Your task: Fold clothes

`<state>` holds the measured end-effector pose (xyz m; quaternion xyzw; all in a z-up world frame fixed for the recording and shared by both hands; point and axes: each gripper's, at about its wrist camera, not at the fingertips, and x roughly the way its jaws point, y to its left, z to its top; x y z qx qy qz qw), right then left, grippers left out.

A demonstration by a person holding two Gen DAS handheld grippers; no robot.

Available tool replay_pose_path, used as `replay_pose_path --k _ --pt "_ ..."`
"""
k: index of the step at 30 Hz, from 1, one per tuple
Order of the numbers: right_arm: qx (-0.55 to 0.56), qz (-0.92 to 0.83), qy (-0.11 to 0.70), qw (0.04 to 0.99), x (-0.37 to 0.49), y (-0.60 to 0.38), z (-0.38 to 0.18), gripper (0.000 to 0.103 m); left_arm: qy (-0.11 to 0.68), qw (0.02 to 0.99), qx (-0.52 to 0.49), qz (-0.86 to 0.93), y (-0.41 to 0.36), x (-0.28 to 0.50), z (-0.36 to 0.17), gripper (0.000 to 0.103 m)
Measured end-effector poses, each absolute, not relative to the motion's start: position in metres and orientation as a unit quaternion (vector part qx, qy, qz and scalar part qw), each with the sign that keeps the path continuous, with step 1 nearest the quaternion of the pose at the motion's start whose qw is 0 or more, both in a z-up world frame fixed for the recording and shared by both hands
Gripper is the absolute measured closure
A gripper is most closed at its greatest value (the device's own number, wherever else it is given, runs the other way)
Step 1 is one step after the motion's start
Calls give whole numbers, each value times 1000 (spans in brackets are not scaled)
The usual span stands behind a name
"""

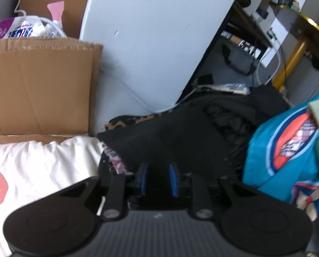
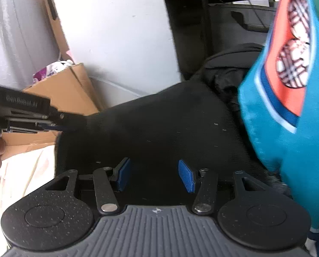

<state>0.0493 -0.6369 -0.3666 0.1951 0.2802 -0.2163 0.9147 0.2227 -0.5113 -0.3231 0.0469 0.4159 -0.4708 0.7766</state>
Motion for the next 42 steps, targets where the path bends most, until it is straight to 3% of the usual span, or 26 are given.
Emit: replay_pose_path --k 5,28,42 --pt "206 -239 292 903 36 -652 -381 47 416 783 75 -456 -515 229 -340 99" --pt "213 -264 329 881 -14 -649 -412 46 428 801 112 -404 -521 255 -361 101" --pt "196 -261 322 889 -18 -639 -396 46 406 810 60 -419 -481 238 -309 88"
